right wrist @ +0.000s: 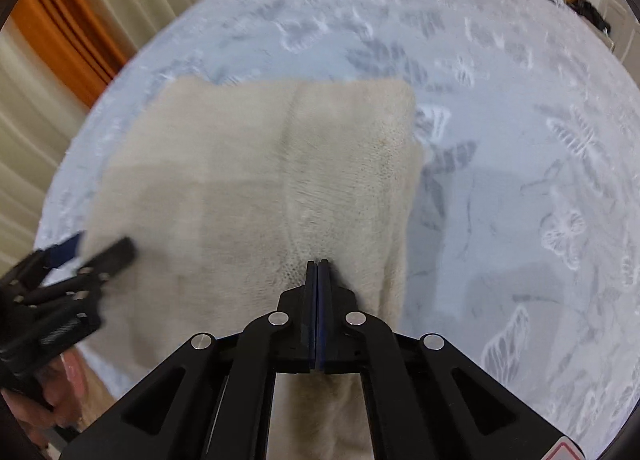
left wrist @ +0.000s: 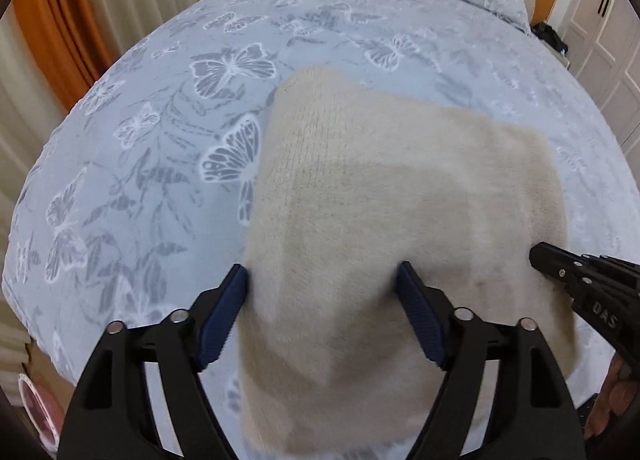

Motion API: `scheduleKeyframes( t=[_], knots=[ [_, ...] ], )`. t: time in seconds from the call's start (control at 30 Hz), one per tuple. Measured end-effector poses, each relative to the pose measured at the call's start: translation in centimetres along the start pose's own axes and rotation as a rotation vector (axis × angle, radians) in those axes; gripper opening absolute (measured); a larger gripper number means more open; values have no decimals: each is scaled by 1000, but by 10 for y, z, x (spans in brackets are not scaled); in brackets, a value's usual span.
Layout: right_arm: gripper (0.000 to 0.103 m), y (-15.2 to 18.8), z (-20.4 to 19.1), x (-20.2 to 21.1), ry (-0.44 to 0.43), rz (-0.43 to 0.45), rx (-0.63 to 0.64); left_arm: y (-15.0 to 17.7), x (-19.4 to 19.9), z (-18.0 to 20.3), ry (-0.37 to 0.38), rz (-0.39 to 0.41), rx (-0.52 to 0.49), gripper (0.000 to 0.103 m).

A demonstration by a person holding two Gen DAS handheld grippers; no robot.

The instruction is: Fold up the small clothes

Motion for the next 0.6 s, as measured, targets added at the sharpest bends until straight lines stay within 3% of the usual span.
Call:
scheduleKeyframes(
  t=[0.1, 0.23, 0.37, 0.47, 0.6],
  knots=[
    [0, -2, 10, -13, -10, 5, -10, 6, -7, 2, 8, -10, -30, 83],
    [0, -5, 21, -18, -68, -4, -100, 11, -16, -12, 86, -51, 89, 85],
    [0, -16, 17, 4, -95, 15, -165, 12, -13, -8, 70, -38, 58, 86],
    [1, -39, 7, 16, -100, 47, -136, 13, -13, -7, 61, -34, 42, 86],
    [1, -66, 5, -3, -62, 35, -89, 12, -13, -6, 64, -39, 47, 86]
  ],
)
Point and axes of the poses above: each gripper's, at about its wrist camera, not at the fingertips, and x roughly against the way its jaws point, z to its right, y to its underside, the point moved 5 cm from there along -x, roughly the way its jaws point, and after that the axes turned 11 degrees about z, right-handed, at the moved point
